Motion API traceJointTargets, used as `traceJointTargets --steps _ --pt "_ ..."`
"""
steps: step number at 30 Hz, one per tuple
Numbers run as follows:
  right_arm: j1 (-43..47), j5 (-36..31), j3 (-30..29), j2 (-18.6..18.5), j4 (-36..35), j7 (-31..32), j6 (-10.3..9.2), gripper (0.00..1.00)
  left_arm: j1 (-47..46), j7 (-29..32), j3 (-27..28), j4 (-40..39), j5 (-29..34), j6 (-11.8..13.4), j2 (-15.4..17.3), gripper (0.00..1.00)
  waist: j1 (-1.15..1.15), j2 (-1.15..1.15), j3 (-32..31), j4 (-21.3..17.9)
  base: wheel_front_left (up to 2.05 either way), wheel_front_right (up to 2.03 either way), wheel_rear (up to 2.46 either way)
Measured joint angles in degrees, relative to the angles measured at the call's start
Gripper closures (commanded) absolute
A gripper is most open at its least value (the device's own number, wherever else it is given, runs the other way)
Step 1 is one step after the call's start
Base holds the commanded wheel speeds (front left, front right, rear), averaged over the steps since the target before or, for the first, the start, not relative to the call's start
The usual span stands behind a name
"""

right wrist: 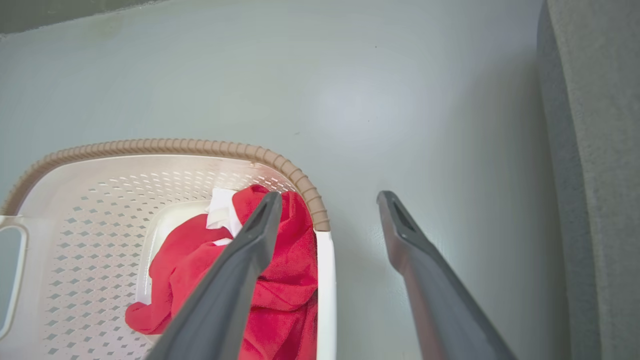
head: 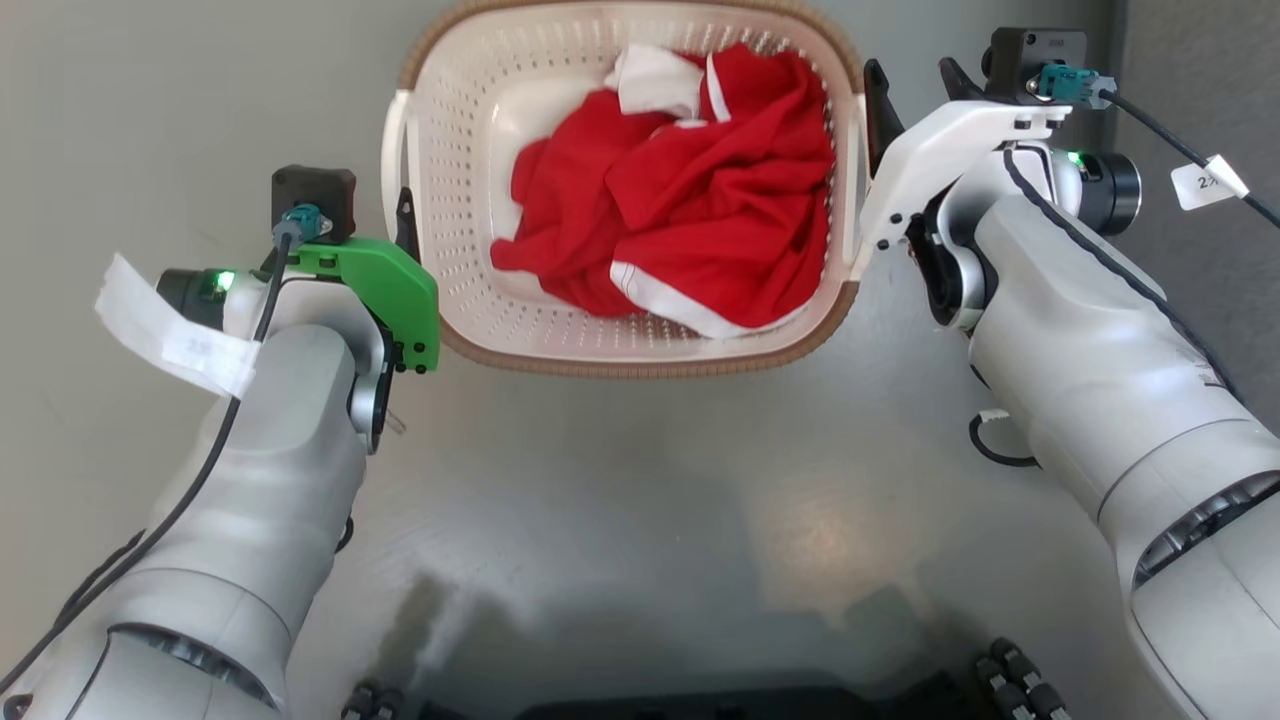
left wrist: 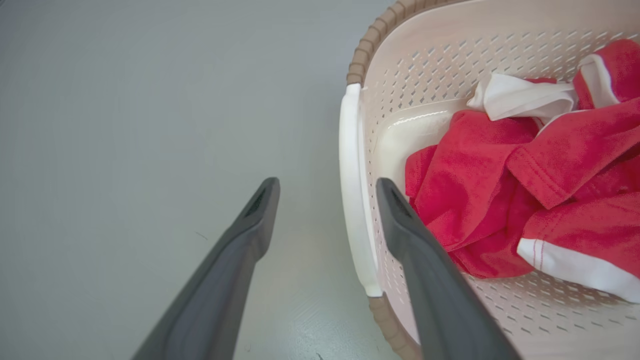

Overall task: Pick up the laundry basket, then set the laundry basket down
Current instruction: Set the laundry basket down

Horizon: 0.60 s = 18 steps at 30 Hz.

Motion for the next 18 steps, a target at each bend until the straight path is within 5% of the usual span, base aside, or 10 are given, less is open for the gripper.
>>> traceJointTargets --steps 18 --pt "10.1 -7.8 -10.7 -3.6 -12.7 -0.2 0.00 0.00 8.7 -0.2 6.4 -15.5 3.5 0.8 2.1 0.00 0.00 0.00 -13.1 0.6 0.00 0.00 0.00"
